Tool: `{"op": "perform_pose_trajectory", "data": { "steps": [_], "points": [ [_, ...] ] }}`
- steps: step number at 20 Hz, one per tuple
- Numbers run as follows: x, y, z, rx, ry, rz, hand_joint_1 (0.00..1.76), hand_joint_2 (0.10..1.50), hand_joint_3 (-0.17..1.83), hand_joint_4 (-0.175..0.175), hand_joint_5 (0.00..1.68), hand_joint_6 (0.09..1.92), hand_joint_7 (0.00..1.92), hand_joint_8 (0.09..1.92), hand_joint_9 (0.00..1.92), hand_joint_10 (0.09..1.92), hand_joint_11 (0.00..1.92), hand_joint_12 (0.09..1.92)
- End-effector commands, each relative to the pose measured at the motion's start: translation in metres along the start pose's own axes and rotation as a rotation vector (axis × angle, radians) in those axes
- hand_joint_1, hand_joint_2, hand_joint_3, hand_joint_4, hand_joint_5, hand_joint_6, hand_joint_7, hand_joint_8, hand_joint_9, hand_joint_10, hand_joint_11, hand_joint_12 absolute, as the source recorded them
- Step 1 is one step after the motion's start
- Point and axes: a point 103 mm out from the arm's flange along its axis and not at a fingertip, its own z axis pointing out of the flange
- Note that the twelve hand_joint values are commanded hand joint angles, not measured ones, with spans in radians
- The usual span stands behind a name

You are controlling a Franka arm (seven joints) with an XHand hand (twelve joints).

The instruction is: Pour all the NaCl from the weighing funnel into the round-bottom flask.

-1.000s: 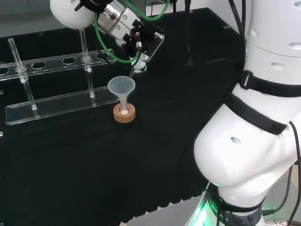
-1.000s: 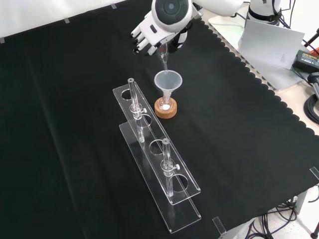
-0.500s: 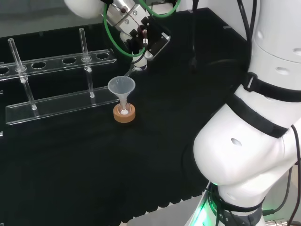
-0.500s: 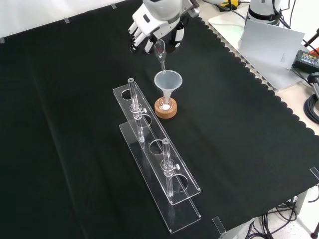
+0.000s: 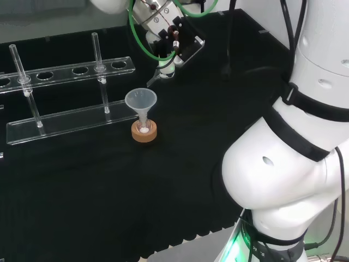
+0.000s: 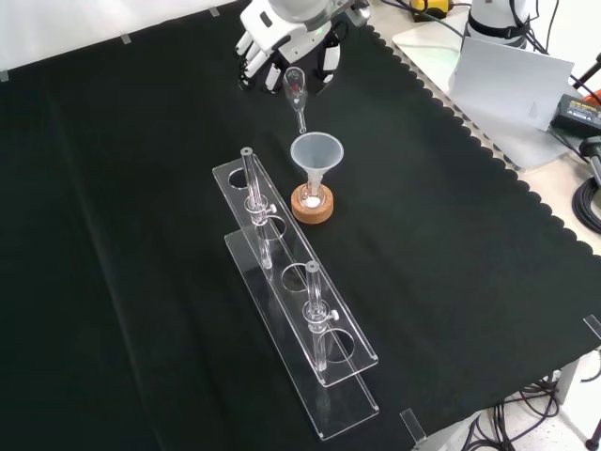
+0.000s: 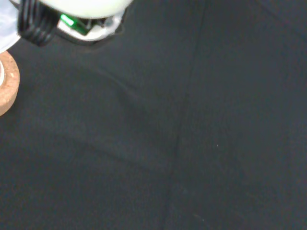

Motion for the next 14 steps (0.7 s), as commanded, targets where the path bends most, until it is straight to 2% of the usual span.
{"op": "perform_pose_trajectory", "data": {
  "steps": [1,7,14],
  "points": [
    [-0.003,0.005,0.019,-0.03,0.135,-0.003,1.12,0.64,0.72,0.175,1.24,0.76,0.38,0.64,0.71,0.49,0.53,1.26],
    [-0.012,0.007,0.025,-0.056,0.229,-0.011,1.12,0.64,0.72,0.175,1.24,0.76,0.38,0.64,0.71,0.5,0.54,1.26],
    [-0.018,0.007,0.029,-0.083,0.299,-0.015,1.12,0.64,0.72,0.175,1.24,0.77,0.38,0.64,0.71,0.5,0.54,1.26]
  ]
}}
